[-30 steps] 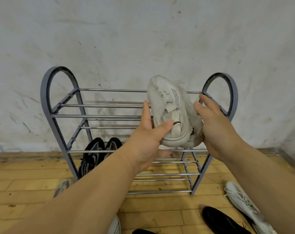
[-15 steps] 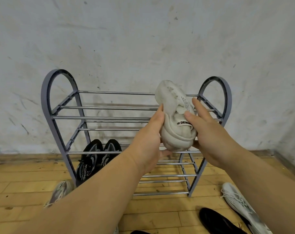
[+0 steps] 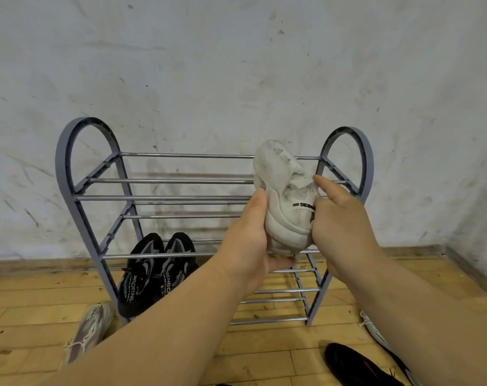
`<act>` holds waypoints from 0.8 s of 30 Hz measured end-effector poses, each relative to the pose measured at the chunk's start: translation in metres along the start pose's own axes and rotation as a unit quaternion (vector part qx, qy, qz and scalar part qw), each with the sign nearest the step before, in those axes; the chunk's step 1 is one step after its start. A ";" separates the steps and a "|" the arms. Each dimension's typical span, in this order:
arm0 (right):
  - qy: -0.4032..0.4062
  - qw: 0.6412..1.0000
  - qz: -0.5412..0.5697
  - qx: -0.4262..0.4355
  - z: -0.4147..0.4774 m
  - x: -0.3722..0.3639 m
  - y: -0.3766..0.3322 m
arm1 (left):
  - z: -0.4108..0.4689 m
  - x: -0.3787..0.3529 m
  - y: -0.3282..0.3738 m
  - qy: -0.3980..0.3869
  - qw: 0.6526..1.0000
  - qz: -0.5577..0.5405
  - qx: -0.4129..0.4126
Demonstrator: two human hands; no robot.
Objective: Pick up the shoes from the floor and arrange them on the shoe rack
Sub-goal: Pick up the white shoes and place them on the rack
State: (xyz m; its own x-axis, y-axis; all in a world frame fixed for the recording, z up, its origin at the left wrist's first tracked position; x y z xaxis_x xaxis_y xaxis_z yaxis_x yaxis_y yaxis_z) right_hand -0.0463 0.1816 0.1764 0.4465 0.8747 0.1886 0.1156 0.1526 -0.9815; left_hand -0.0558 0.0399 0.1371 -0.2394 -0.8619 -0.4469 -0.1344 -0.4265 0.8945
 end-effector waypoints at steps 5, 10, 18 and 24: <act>0.044 0.998 0.051 -0.001 0.004 0.014 -0.006 | 0.001 0.000 0.000 0.036 0.999 0.005 -0.008; 0.069 0.993 0.093 0.025 0.009 0.034 -0.007 | 0.004 0.005 0.008 0.045 0.996 0.036 -0.061; 0.080 0.983 0.157 -0.047 0.017 0.047 0.010 | -0.004 0.016 0.031 0.061 0.980 0.142 -0.123; 0.040 0.969 0.233 -0.066 0.014 0.067 0.009 | -0.027 0.049 0.070 0.027 0.962 0.230 -0.148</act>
State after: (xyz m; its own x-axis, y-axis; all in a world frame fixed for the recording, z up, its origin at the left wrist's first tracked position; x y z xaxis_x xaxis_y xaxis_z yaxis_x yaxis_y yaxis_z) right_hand -0.0275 0.2475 0.1792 0.5437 0.7957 -0.2669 -0.0040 -0.3156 -0.9489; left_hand -0.0511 -0.0394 0.1784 -0.1560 -0.9877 -0.0097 0.2552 -0.0498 0.9656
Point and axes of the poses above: each hand's wrist, its own z-axis towards the middle knuckle, its own x-axis out of the back of the hand, y = z × x, the point moved 8 cm from there along z, towards the middle knuckle, and after that the axes turned 10 degrees about -x, right-handed, at the moved point
